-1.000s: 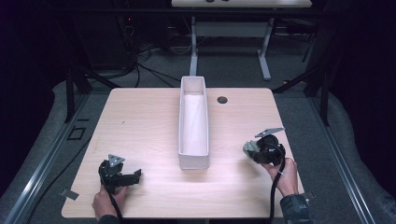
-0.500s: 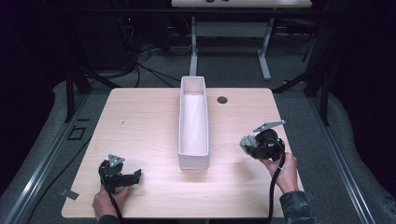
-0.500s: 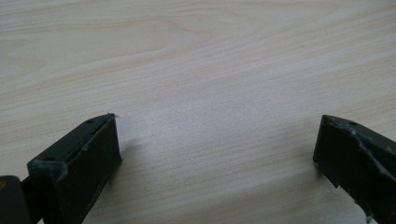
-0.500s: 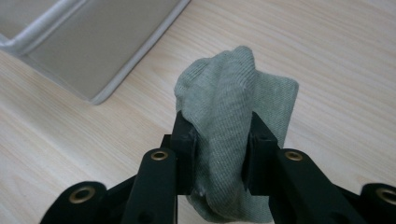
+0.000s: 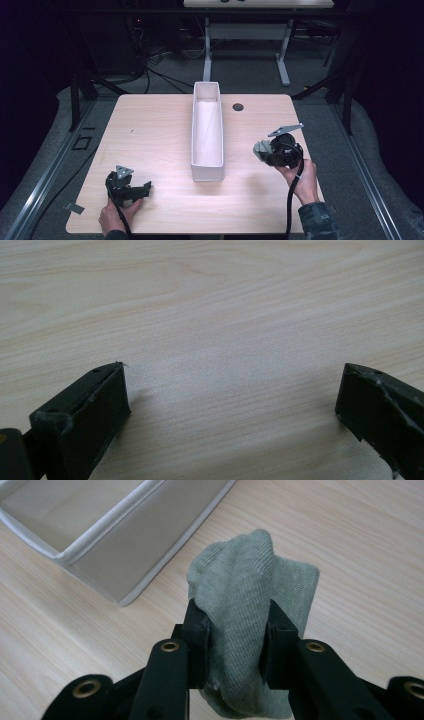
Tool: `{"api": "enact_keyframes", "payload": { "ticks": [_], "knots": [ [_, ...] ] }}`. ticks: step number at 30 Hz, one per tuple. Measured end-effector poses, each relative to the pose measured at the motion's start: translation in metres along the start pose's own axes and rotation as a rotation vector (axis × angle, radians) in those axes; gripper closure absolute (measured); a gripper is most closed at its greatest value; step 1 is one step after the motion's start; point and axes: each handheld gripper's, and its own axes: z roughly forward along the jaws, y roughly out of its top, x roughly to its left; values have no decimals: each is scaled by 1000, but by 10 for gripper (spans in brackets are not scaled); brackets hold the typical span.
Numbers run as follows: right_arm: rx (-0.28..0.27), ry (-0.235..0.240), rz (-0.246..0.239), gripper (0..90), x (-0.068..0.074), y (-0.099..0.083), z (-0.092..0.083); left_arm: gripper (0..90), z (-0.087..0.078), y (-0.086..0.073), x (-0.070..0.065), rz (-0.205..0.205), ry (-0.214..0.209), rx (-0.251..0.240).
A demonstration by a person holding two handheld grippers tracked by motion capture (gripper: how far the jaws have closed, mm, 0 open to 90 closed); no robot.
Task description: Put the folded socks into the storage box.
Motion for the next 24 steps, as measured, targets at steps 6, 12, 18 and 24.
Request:
{"api": "enact_keyframes", "payload": {
  "ticks": [6, 12, 18, 24],
  "knots": [
    [-3, -4, -5, 695, 1, 6, -3, 1, 0, 0, 0, 3, -9, 0],
    [-12, -5, -13, 693, 4, 13, -5, 0, 0, 0, 0, 4, -11, 0],
    [-18, -3, -21, 694, 6, 17, -6, 0, 0, 0, 0, 4, -11, 0],
    [-27, 7, -42, 694, 11, 25, -6, 0, 0, 0, 0, 12, -17, 2]
  ]
}}
